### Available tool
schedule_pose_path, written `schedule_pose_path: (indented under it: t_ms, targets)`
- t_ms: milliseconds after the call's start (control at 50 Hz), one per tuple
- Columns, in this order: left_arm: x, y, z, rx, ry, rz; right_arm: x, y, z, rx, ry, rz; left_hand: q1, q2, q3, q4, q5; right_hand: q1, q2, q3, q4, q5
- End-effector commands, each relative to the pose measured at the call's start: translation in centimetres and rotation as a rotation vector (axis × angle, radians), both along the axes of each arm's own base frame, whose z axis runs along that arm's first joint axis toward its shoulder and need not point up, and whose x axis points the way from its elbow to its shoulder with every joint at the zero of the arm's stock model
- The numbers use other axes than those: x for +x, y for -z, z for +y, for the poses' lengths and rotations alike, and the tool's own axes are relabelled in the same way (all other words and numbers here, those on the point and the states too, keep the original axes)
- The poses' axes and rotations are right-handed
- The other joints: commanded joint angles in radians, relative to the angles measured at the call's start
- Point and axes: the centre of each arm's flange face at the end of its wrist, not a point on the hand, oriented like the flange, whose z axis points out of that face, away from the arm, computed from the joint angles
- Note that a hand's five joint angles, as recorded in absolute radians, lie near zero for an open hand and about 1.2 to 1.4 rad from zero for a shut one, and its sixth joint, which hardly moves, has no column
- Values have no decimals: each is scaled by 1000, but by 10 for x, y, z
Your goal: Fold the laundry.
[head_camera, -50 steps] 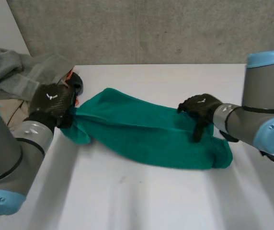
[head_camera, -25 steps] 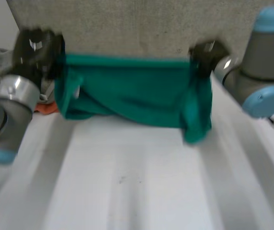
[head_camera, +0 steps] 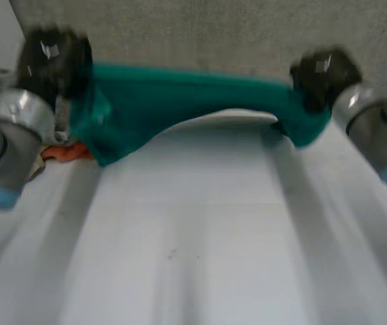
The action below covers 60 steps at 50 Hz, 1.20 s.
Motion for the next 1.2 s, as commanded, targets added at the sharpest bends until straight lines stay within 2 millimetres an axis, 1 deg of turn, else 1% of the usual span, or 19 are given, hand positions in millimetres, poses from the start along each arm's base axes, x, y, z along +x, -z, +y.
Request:
schedule_pose_path:
  t_ms: [20, 100, 120, 160, 200, 280, 380, 460, 500, 540, 560, 620, 700, 720, 800, 860, 940, 1020, 1200]
  targets:
    - [26, 86, 40, 292, -45, -130, -19, 86, 36, 276, -54, 163, 269, 200, 202, 196, 231, 257, 218, 207, 200, 233]
    - [30, 123, 41, 369, -54, -223, -25, 104, 33, 303, -66, 148, 27, -43, -40, -47, -12, 257, 218, 207, 200, 233]
    - [31, 134, 39, 392, -55, -251, -26, 107, 32, 310, -62, 144, -137, -206, -204, -210, -175, 257, 218, 207, 200, 233]
    - [32, 142, 38, 408, -57, -274, -26, 111, 31, 323, -61, 141, -273, -342, -340, -346, -311, 257, 218, 207, 200, 233]
    - [32, 147, 36, 407, -61, -300, -25, 111, 32, 325, -63, 142, -323, -392, -390, -397, -362, 257, 218, 207, 200, 233]
    - [33, 144, 31, 388, -73, -300, -27, 113, 33, 332, -58, 140, -452, -521, -519, -525, -491, 257, 218, 207, 200, 233]
    - [40, 145, 27, 393, -98, -293, -29, 112, 32, 334, -50, 138, -455, -525, -522, -529, -494, 257, 218, 207, 200, 233]
    - [42, 152, 34, 426, -95, -298, -34, 113, 30, 338, -38, 134, -452, -522, -520, -526, -491, 257, 218, 207, 200, 233]
    - [43, 154, 42, 448, -91, -297, -37, 113, 30, 343, -29, 133, -455, -525, -522, -529, -494, 257, 218, 207, 200, 233]
    - [45, 146, 47, 434, -96, -288, -38, 115, 31, 350, -29, 132, -467, -536, -534, -541, -506, 257, 218, 207, 200, 233]
    - [46, 136, 52, 413, -94, -275, -38, 115, 31, 351, -29, 134, -531, -600, -598, -605, -570, 257, 218, 207, 200, 233]
    - [44, 127, 63, 405, -81, -247, -38, 117, 32, 354, -32, 133, -687, -756, -754, -760, -726, 257, 218, 207, 200, 233]
    - [37, 119, 80, 419, -27, -176, -38, 118, 33, 359, -32, 134, -722, -792, -790, -796, -761, 257, 218, 207, 200, 233]
    - [31, 118, 88, 429, 12, -148, -38, 118, 34, 360, -32, 134, -725, -795, -793, -799, -764, 257, 218, 207, 200, 233]
    - [13, 123, 109, 472, 108, -107, -38, 120, 35, 363, -34, 135, -722, -792, -790, -796, -761, 257, 218, 207, 200, 233]
    - [3, 128, 117, 479, 150, -114, -38, 120, 35, 360, -32, 135, -722, -792, -790, -796, -761, 257, 218, 207, 200, 233]
    - [-13, 150, 119, 514, 197, -142, -38, 122, 36, 366, -31, 137, -720, -789, -787, -793, -758, 257, 218, 207, 200, 233]
    - [-32, 158, 116, 487, 218, -156, -39, 123, 38, 371, -32, 137, -717, -786, -784, -790, -755, 257, 218, 207, 200, 233]
    - [-37, 175, 95, 482, 72, -188, -40, 126, 39, 382, -31, 137, -711, -780, -778, -784, -749, 257, 218, 207, 200, 233]
